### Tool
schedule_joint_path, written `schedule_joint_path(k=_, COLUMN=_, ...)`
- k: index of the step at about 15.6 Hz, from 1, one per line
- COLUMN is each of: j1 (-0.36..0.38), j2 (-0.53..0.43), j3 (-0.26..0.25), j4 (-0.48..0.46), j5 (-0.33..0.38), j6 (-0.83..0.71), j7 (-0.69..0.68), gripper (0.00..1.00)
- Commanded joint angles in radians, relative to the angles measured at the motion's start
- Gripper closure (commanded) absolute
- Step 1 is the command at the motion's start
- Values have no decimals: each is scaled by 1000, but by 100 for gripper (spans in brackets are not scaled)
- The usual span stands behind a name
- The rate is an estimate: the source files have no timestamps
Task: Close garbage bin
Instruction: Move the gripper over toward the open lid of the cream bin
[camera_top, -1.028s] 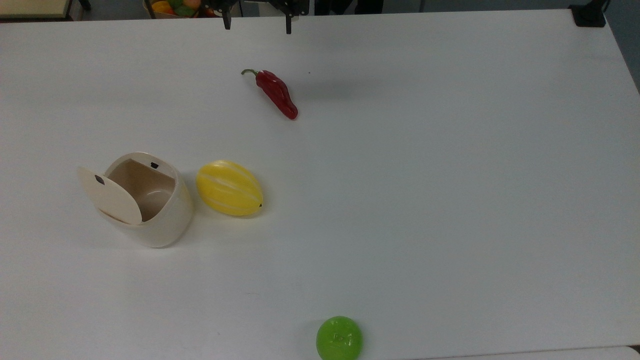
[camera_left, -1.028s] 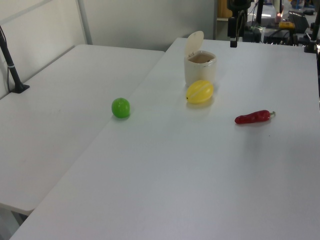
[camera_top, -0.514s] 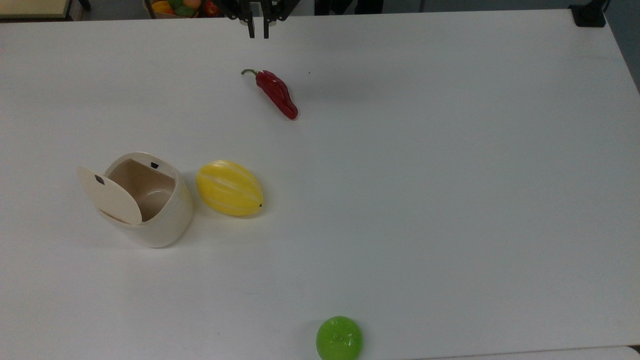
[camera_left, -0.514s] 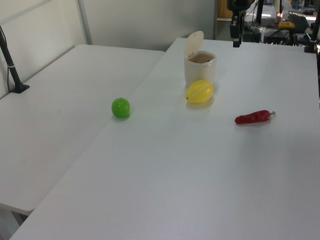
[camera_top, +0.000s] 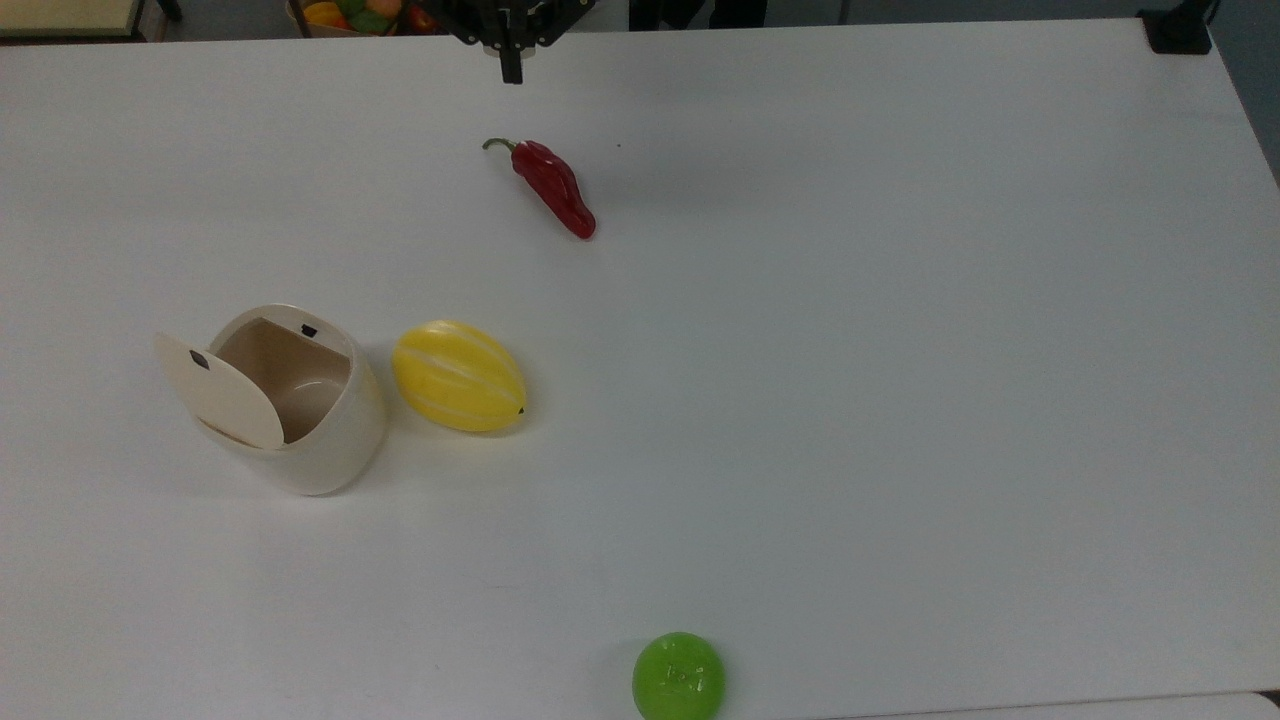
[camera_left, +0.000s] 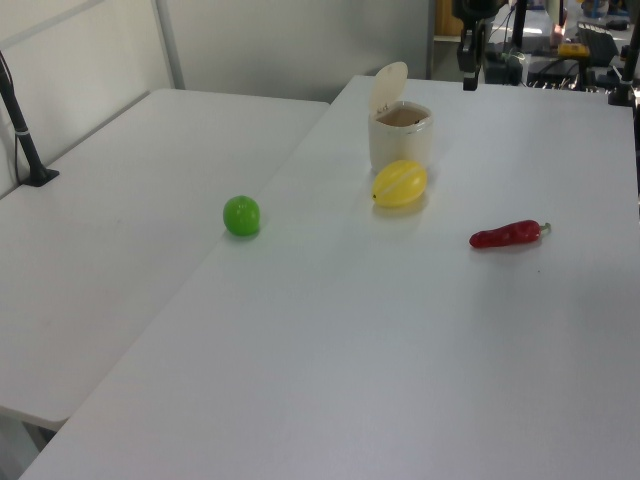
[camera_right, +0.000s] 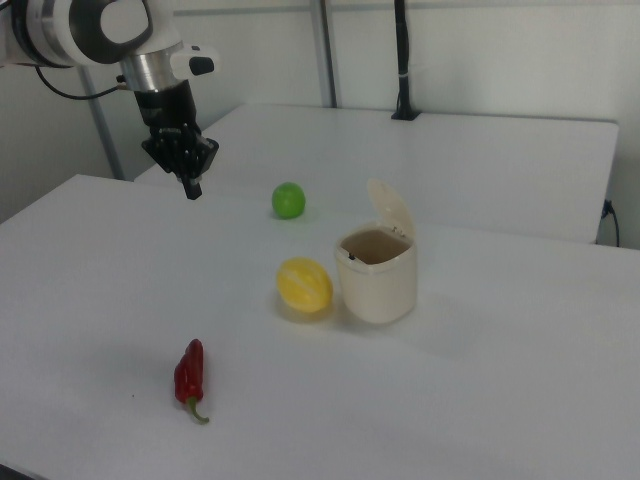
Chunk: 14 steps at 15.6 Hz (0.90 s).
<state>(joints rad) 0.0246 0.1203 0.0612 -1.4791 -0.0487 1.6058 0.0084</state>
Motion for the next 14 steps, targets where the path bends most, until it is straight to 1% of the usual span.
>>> schedule_joint_path(k=1, j1=-35, j2=19, j3=-7, j4=-4, j5=-13, j6=103, j7=27, gripper=100)
schedule_joint_path(k=5, j1=-106, j2=67, j3=-9, j4=2, j5=-17, j6=313, j7=145, gripper=100)
schedule_joint_path(k=7, j1=-149, j2=79, j3=-9, j4=2, j5=-14, j6=419, j7=148, gripper=100)
schedule_joint_path(k=10, j1=-189, j2=122, j3=-11, j4=3, j5=-14, j6=569, j7=160, gripper=100)
schedule_joint_path(k=14, j1=-235, j2=189, j3=-11, j4=3, j5=-17, j6=813, j7=237, gripper=100)
